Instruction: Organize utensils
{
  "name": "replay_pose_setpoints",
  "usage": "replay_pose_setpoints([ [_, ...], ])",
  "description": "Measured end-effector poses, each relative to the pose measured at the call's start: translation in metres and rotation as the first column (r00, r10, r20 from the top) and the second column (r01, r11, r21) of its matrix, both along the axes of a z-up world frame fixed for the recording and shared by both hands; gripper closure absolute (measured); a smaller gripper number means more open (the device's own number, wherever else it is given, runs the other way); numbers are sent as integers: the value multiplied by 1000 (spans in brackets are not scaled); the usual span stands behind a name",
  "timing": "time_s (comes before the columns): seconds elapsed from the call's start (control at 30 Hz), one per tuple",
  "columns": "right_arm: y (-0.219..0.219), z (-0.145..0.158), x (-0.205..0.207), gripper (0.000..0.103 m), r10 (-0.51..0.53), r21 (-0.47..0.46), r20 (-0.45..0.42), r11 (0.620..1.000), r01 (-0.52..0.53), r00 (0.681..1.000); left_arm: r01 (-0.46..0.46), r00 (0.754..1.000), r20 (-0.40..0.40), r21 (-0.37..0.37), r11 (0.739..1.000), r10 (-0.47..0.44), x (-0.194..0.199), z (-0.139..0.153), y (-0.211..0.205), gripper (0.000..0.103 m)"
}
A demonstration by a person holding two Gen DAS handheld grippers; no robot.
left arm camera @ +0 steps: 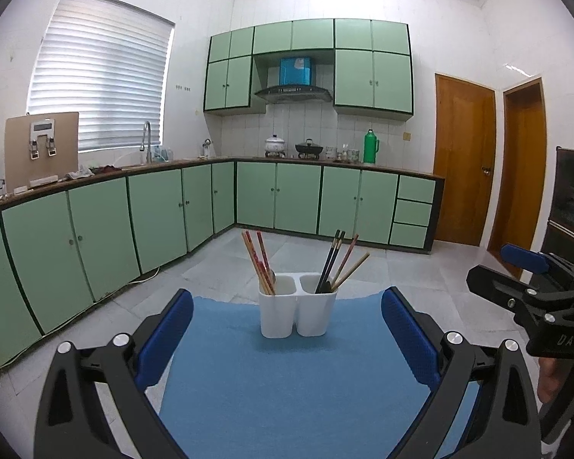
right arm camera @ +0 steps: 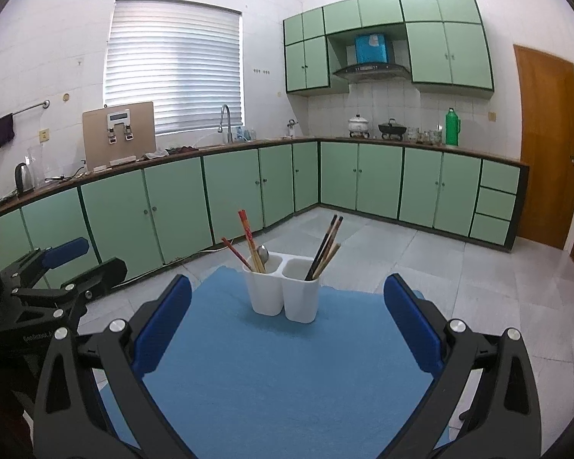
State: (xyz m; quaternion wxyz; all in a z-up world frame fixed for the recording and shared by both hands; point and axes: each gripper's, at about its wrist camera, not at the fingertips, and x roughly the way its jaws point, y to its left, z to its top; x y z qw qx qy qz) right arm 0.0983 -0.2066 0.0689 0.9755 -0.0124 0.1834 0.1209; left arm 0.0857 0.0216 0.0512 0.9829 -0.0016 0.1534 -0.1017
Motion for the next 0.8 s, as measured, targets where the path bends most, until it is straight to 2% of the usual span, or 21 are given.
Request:
replay_pose_setpoints([
  [0.37,0,13,-16,5,10,-3,38,1000,-10,999,-12,999,46,8,1000,12,-18,11,-2,6],
  [0.8,-5,18,-20,5,12,0,52,1000,-12,999,-12,998,62,10,1000,12,-24,13,-5,6],
])
